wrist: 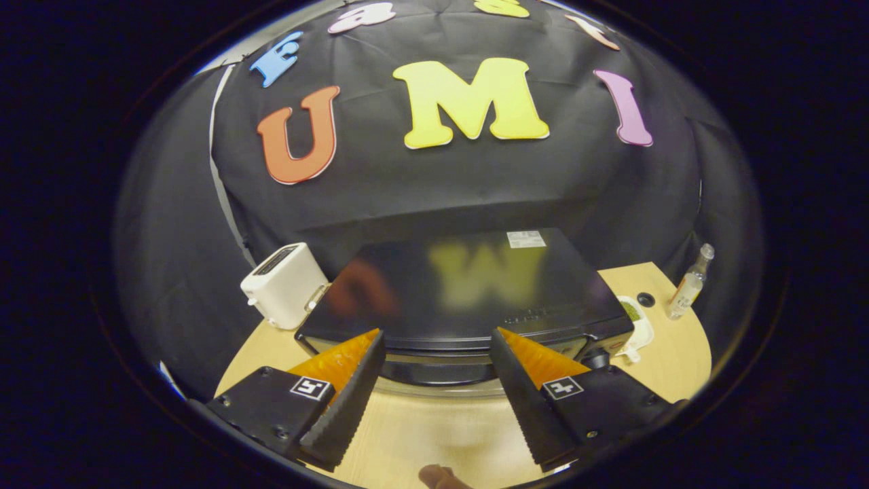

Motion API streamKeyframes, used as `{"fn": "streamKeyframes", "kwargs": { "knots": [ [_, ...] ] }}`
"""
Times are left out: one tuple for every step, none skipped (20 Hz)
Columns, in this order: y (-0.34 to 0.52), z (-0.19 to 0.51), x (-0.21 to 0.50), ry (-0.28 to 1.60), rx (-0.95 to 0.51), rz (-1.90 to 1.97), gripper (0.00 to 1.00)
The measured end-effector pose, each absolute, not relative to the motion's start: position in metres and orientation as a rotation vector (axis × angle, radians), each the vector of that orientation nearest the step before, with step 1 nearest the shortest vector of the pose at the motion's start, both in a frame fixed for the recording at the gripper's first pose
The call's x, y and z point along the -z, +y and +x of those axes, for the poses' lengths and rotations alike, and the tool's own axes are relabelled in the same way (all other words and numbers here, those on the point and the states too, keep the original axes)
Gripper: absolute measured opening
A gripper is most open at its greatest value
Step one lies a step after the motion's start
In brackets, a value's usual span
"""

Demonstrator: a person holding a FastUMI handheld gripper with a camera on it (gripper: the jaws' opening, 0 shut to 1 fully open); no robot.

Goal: Open the toaster oven, put the food inside, and close the toaster oven door.

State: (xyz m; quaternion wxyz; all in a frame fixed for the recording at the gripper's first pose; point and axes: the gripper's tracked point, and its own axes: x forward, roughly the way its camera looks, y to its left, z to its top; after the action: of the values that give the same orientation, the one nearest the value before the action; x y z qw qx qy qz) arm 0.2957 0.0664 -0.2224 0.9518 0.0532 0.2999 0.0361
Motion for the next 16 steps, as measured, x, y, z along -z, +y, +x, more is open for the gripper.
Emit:
{"fn": "streamKeyframes", "kwargs": {
  "knots": [
    [0.067, 0.298, 0.220, 0.589, -0.064, 0.095, 0.98],
    [0.072, 0.297, 0.221, 0.598, -0.077, 0.085, 0.98],
    [0.075, 0.294, 0.225, 0.614, -0.080, 0.068, 0.98],
    [0.074, 0.292, 0.225, 0.610, -0.075, 0.035, 0.98],
    [0.071, 0.290, 0.226, 0.606, -0.065, -0.006, 0.98],
    [0.072, 0.286, 0.227, 0.611, -0.062, -0.018, 0.99],
    [0.074, 0.284, 0.226, 0.610, -0.055, -0.005, 0.98],
    [0.075, 0.280, 0.227, 0.617, -0.050, 0.007, 0.98],
    [0.075, 0.278, 0.227, 0.623, -0.052, 0.007, 0.99],
    [0.074, 0.275, 0.227, 0.619, -0.052, 0.007, 0.99],
    [0.075, 0.272, 0.227, 0.620, -0.051, 0.005, 0.99],
    [0.075, 0.268, 0.228, 0.623, -0.047, 0.004, 0.99],
    [0.075, 0.263, 0.228, 0.625, -0.044, 0.003, 0.99],
    [0.076, 0.257, 0.229, 0.629, -0.042, 0.003, 0.99],
    [0.076, 0.252, 0.231, 0.632, -0.044, 0.000, 0.99],
    [0.076, 0.247, 0.232, 0.631, -0.047, -0.002, 0.99]
  ]
}}
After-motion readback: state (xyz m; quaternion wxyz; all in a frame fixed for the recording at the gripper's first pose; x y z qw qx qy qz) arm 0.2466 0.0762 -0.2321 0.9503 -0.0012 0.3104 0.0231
